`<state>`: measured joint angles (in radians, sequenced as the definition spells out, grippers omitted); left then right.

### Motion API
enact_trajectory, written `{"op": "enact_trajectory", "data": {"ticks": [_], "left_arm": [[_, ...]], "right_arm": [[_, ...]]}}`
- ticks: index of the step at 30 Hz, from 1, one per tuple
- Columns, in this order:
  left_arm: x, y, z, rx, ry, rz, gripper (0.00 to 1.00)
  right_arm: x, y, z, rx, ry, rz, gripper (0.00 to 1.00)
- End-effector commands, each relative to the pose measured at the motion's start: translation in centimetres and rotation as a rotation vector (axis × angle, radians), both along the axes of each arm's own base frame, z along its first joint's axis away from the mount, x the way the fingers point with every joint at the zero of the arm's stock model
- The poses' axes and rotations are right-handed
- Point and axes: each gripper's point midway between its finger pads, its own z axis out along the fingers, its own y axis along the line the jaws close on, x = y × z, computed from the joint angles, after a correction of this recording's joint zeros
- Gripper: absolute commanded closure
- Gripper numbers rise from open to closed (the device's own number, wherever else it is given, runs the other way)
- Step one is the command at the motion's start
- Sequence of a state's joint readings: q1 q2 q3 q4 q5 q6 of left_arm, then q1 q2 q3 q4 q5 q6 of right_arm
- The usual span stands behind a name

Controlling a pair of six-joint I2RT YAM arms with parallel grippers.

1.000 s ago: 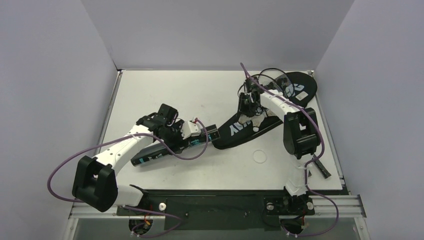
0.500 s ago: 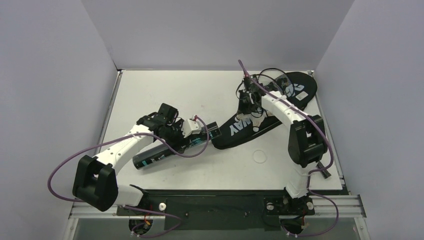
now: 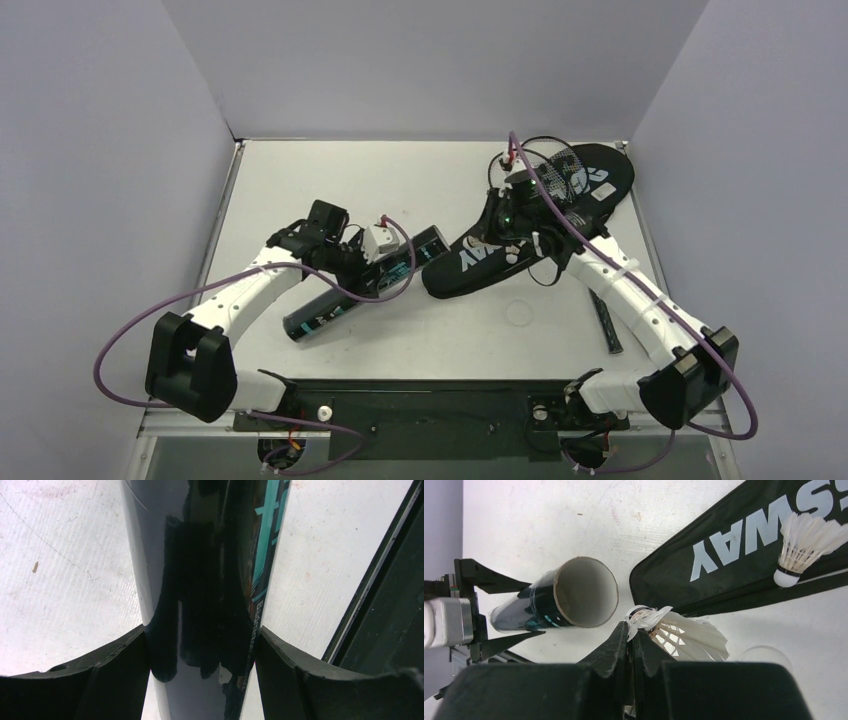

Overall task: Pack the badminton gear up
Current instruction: Pick up the shuttlecock at the center of the board, then place the shuttlecock at the shuttle tube.

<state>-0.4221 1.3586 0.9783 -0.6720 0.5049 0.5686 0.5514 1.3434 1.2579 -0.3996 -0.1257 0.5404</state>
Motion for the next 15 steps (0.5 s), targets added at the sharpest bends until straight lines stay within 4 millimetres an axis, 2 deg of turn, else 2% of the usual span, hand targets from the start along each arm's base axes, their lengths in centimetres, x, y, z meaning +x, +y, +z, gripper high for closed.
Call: {"op": "enact_trajectory", "data": {"ticks": [1, 10, 15], "left_arm": [[-0.1, -1.3, 2.6, -0.134, -0.039, -0.071, 0.86], [-3.7, -1.3, 3.2, -0.165, -0.005, -0.309, 0.86], [-3.5, -1.3, 3.4, -0.164, -0.024, -0.320, 0.86]], "right_arm": [[-1.5, 0.3, 0.0, 0.092, 0.025, -0.035, 1.00], [-2.3, 2.4, 3.0, 0.234, -0.018, 0.008, 1.00], [-3.2, 4.0, 4.0, 0.284, -0.011, 0.051, 1.00]]}}
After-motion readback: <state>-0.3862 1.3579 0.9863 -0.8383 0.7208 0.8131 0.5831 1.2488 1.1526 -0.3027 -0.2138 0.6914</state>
